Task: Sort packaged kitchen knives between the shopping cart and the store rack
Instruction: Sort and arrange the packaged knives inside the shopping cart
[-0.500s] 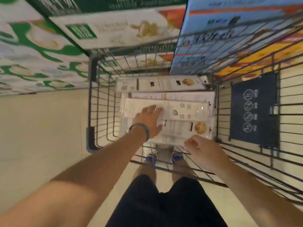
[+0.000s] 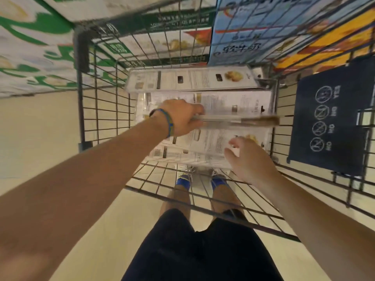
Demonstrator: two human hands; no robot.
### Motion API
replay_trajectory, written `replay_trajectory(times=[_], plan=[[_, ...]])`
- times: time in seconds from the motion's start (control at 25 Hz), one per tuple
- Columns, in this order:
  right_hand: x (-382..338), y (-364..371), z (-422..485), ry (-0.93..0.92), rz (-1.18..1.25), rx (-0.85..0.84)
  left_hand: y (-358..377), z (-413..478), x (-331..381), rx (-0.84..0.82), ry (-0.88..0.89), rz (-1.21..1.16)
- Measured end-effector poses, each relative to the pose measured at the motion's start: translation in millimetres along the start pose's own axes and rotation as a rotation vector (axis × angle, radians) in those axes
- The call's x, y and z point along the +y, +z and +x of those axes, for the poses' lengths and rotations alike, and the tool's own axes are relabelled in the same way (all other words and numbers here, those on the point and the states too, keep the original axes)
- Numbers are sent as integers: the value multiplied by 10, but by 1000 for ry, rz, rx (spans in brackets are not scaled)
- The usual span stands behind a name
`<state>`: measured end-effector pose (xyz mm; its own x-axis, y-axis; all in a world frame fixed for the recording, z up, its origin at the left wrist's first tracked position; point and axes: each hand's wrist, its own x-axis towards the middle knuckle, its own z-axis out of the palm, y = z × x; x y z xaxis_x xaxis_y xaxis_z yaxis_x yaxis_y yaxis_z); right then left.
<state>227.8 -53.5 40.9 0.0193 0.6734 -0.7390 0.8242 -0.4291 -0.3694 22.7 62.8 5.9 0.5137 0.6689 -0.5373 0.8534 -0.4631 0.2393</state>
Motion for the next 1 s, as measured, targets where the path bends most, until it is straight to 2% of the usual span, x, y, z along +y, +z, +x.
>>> replay_trajectory(times=[0.08, 0.12, 0.2, 0.24, 0.32, 0.44, 0.52, 0.68, 0.84, 0.92, 1.0], plan=[[-93, -32, 56, 89, 182, 17, -120, -251, -67, 74, -74, -231], [-192, -77, 78, 180, 426, 4, -184, -340, -65, 117, -144, -400], [-435, -161, 67, 329, 1091, -44, -293, -416, 27, 197, -259, -701], [-539, -179, 64, 313, 1357, -70, -305, -418, 109, 226, -305, -790], [-699, -176, 65, 191, 1684, -111, -264, -450, 282, 260, -375, -895], [-823, -169, 48, 155, 1736, -67, -80, -521, 419, 284, -458, -1002], [-798, -187, 45, 189, 1723, -35, -69, -533, 429, 305, -447, -919], [-661, -194, -20, 347, 1702, -54, -255, -455, 257, 317, -326, -580], [-664, 64, -131, 582, 1387, -63, -324, -457, 42, 222, -156, -80], [-697, 187, -164, 619, 1475, -35, -407, -401, 69, 255, 0, 72], [-736, 223, -138, 566, 1620, -22, -504, -325, 135, 299, 148, 124]])
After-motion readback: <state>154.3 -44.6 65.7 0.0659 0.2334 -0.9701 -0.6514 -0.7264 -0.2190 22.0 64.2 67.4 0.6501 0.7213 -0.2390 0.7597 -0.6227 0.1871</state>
